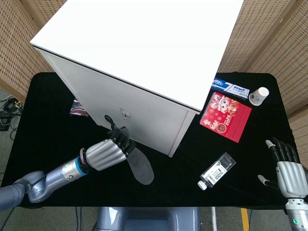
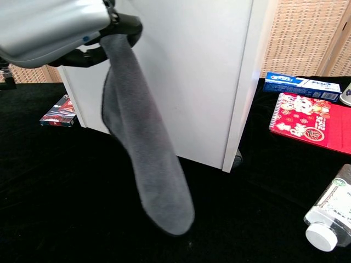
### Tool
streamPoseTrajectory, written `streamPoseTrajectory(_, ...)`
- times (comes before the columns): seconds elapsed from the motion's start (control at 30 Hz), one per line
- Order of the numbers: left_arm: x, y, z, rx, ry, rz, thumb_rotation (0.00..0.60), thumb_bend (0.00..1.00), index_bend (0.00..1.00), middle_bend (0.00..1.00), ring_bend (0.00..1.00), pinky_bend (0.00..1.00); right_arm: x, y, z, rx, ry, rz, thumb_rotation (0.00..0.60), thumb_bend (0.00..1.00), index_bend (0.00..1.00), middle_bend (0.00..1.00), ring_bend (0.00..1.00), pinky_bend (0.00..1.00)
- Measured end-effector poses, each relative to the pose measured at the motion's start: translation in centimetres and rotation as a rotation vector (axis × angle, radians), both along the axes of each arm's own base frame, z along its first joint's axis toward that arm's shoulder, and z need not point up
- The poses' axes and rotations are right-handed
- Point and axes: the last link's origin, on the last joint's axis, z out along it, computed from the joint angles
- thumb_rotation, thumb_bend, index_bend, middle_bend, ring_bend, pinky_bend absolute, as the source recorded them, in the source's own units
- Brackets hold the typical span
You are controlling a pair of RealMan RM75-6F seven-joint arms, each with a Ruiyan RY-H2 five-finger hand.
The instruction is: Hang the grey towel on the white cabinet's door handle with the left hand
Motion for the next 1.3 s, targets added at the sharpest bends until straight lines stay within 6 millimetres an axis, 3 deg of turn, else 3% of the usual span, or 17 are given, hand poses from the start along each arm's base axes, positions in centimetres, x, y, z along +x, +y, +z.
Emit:
streamPoseTrajectory(0.47, 2.7, -0.5, -0.7, -0.007, -0.01, -0.035, 0.6, 0.58, 0.81, 0.8, 0.72, 0.67, 0.0, 0.0, 0.3, -0.006, -0.015, 0.003, 0.6, 0.08, 0.0, 0.0, 0.0, 0.0)
streamPoseTrajectory(1.3, 3.2, -0.3, -1.8, -0.006, 0.017, -0.021, 0.6, 0.57, 0.81, 0.8, 0.72, 0.66, 0.0, 0.1, 0.5, -0.011, -0.022, 0.003, 0.6, 0.08, 0.0, 0.0, 0.0, 0.0)
